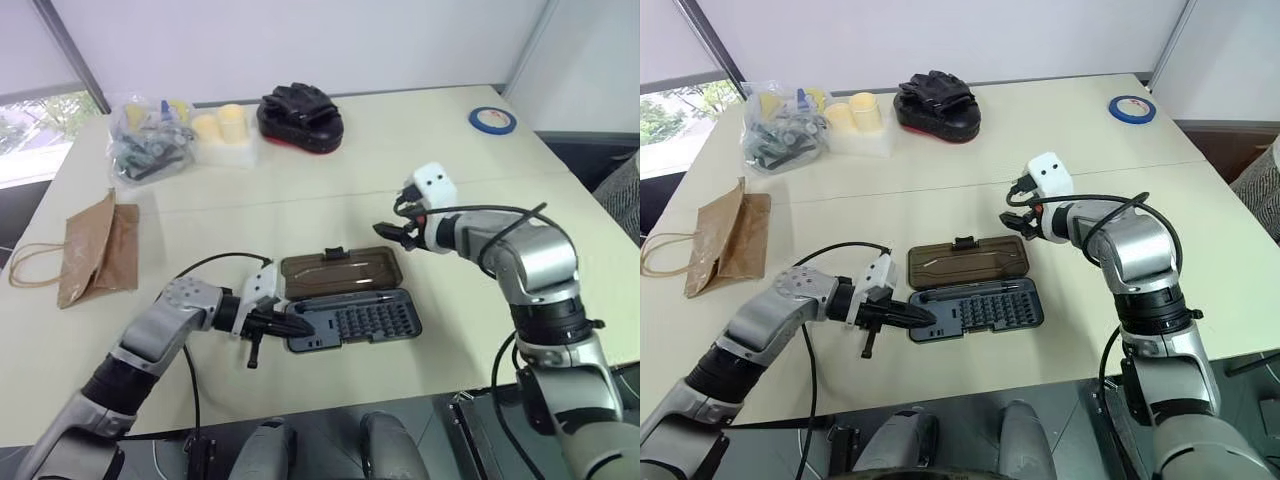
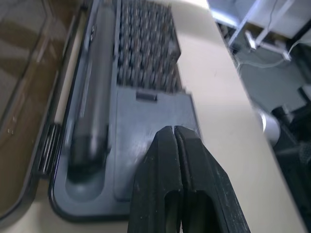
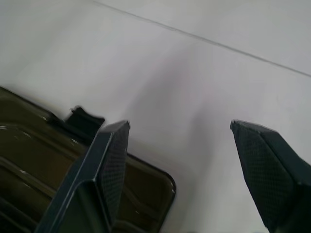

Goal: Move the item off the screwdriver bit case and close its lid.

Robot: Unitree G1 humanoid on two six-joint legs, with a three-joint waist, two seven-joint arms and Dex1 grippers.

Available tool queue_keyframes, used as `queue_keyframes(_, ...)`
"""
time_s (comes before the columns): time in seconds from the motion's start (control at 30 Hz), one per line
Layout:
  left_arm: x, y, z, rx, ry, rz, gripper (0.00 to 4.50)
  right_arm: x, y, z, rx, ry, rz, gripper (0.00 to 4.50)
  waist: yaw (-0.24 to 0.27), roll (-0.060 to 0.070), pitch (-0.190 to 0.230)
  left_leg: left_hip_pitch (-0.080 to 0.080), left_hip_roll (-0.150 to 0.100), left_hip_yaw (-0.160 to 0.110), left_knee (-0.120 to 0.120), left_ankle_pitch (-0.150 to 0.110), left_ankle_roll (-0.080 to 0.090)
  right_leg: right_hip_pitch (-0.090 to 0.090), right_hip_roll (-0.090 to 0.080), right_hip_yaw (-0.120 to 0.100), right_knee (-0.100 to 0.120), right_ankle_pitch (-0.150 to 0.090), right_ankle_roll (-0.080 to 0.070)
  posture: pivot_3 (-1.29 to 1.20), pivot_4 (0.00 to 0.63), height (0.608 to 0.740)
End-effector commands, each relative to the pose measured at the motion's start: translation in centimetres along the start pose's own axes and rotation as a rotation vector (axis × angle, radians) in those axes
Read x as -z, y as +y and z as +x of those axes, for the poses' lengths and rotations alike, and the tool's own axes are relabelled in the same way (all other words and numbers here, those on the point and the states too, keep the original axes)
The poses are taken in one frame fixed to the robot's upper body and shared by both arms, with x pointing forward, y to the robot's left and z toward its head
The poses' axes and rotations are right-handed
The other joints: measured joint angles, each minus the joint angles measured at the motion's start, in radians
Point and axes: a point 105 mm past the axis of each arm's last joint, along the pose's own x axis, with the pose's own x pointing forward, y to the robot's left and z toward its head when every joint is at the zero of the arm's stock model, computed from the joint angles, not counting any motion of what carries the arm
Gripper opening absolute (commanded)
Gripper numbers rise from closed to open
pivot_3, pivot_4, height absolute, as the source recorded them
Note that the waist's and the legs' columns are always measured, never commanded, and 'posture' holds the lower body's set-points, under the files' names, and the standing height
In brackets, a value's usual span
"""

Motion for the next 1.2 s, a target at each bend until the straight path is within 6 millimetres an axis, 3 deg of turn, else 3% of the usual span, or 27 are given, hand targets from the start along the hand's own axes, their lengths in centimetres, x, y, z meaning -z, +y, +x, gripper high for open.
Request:
queue_keyframes(0.03, 0.6, 0.4, 0.2, -0.008, 0.028, 0.043, 0.03, -2.8, -0.8, -0.2, -0.001, -0.060, -0.079, 3.45, 0.000, 0.000, 0.000, 0.000, 0.000, 0.000, 0.000, 0.000, 0.000, 0.000, 0.000, 0.000, 0.000, 0.000, 0.000, 0.00, 0.150, 0.740)
queue_keyframes(0.3, 1.1, 1.0, 0.7, -0.039, 0.015, 0.042, 0.03, -4.9, -1.0, 1.0, -0.144, -0.052, -0.251, 3.45, -0.001, 0.000, 0.000, 0.000, 0.000, 0.001, 0.001, 0.000, 0.000, 0.001, 0.000, 0.000, 0.000, 0.000, 0.000, 0.00, 0.150, 0.740)
queue_keyframes(0.43, 1.4, 1.0, 0.7, -0.057, 0.014, 0.037, 0.03, -3.4, 0.3, 1.8, -0.281, 0.022, -0.404, 3.45, -0.001, 0.000, 0.000, 0.001, 0.000, 0.002, 0.000, 0.000, 0.000, 0.001, 0.000, -0.001, 0.000, 0.000, 0.000, 0.00, 0.150, 0.740)
queue_keyframes(0.6, 1.5, 0.8, 0.8, -0.061, 0.009, 0.031, 0.03, -0.9, 1.2, 2.4, -0.435, 0.116, -0.462, 3.45, -0.001, 0.000, 0.000, 0.001, 0.000, 0.002, 0.001, 0.000, 0.000, 0.001, 0.000, -0.001, 0.000, 0.000, 0.000, 0.00, 0.150, 0.740)
queue_keyframes(1.2, 1.4, 0.6, 0.3, -0.101, 0.008, 0.026, 0.03, 1.3, 0.5, 5.4, -0.416, 0.125, -0.296, 3.45, -0.003, 0.000, 0.000, 0.001, 0.000, -0.001, 0.001, 0.000, 0.000, 0.001, 0.000, -0.001, 0.000, 0.000, 0.000, 0.00, 0.150, 0.740)
